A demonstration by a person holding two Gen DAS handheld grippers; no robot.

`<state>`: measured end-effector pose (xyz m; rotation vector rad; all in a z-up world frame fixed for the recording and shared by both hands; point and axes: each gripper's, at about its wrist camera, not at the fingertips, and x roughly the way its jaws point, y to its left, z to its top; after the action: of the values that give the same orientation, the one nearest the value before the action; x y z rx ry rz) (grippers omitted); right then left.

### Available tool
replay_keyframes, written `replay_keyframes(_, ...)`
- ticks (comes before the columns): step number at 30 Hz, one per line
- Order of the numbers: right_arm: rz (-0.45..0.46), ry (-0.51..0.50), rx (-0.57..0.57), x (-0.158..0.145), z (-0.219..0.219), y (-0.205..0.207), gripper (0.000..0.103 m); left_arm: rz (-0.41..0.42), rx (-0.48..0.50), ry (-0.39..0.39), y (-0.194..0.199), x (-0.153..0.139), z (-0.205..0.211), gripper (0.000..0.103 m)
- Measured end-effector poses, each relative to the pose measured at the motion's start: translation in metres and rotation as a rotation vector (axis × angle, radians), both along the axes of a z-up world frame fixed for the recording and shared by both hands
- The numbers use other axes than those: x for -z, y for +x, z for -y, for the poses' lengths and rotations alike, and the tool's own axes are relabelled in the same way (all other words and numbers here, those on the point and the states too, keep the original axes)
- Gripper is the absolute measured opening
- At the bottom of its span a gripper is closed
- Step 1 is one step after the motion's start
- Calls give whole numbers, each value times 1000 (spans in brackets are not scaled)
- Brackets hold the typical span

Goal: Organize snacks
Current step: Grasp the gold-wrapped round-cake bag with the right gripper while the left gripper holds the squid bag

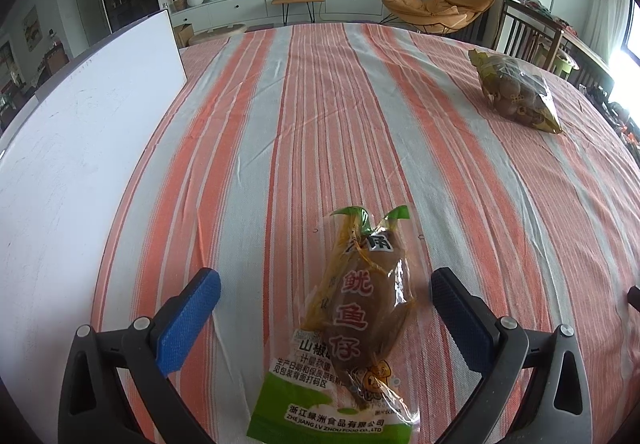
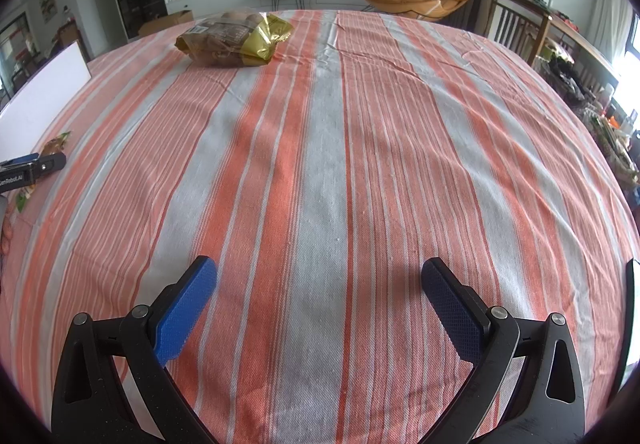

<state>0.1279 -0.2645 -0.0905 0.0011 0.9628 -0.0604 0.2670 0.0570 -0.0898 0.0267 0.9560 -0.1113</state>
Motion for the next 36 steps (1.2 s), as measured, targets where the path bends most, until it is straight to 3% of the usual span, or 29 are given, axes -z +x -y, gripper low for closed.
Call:
replay_keyframes(10, 2, 5, -7, 0, 0, 0, 103, 0, 0, 0, 0, 0, 0, 103)
replay_keyframes(12, 6, 64, -95, -5, 1, 6, 101, 0, 0, 0, 0, 0, 0, 103)
replay_keyframes(13, 12, 92, -170, -13, 0, 19, 101, 0, 0, 0, 0, 0, 0, 103)
replay_keyframes(17, 54, 3, -400, -48, -20, 86, 102, 0, 0, 0, 1, 0, 0, 103)
replay_keyframes(20, -29, -58, -574, -58, -43, 167, 102, 0, 0, 0, 1, 0, 0, 103)
replay_keyframes(24, -83, -211, -651, -48, -69, 235, 102, 0, 0, 0, 0, 0, 0, 103)
replay_keyframes(26, -111, -272, -663, -36, -81, 262, 102, 0, 0, 0, 1, 0, 0, 103)
replay_keyframes(29, -192, -229, -680, -14, -89, 284, 99, 0, 0, 0, 0, 0, 0, 103)
replay_keyframes(30, -220, -199, -667, -9, -87, 285, 83, 0, 0, 0, 0, 0, 0, 103)
replay_keyframes(31, -260, -143, -634, -3, -84, 288, 74, 0, 0, 0, 1, 0, 0, 103)
replay_keyframes(32, -240, -60, -570, -6, -75, 286, 73, 0, 0, 0, 1, 0, 0, 103)
replay_keyframes(36, -208, 74, -384, -11, -48, 245, 71, 0, 1, 0, 2, 0, -1, 103)
